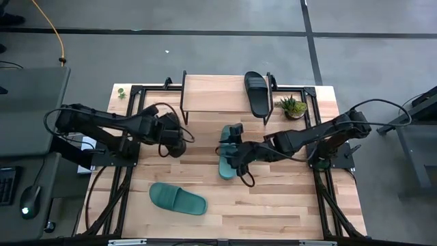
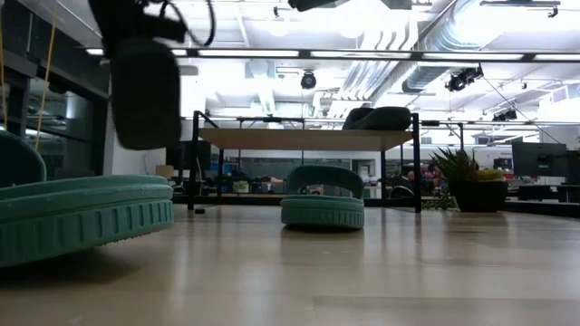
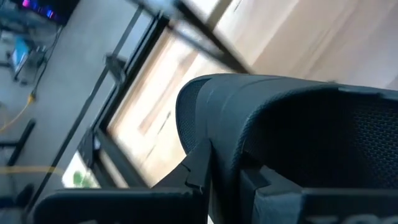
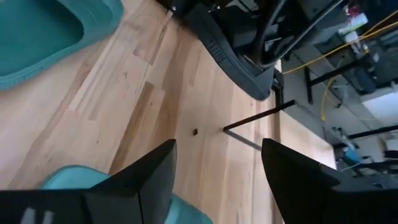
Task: Pick and place slides into the shelf
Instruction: Put the black slide on the shelf
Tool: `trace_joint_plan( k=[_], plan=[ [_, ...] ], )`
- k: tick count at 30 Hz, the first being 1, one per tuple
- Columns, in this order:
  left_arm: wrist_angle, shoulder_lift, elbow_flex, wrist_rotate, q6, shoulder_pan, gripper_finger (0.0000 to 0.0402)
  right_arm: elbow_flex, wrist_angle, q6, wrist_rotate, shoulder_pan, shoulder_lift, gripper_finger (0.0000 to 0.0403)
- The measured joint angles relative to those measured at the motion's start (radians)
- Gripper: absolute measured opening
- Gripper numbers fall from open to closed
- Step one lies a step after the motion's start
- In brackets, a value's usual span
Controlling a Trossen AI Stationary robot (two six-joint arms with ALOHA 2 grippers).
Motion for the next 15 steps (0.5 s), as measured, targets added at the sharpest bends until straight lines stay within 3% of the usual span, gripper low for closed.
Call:
trace_joint_plan(
  k=[7,15],
  plan=[
    [0.042,0.0,0.106,-0.006,0.139,0.0,0.0005,0.0,0.026,-0.08,0.031,0.01,0.041,0.0227],
    [0.047,0.002,0.143,-0.006,0.197,0.0,0.0023,0.0,0.171,-0.19,0.082,0.015,0.075,0.0227]
  ],
)
